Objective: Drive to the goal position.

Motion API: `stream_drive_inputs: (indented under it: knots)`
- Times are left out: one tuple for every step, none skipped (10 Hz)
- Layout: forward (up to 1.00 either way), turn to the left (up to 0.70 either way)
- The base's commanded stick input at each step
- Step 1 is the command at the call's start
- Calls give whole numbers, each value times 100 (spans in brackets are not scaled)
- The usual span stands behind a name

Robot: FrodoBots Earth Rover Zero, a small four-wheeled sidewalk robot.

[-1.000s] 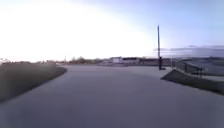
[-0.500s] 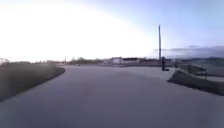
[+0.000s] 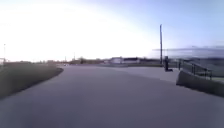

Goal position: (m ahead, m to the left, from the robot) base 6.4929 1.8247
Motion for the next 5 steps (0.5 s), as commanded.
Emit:
stream_drive_inputs:
  knots:
    - [96, 4]
    - [87, 3]
    - [87, 3]
    - [86, 3]
    - [86, 3]
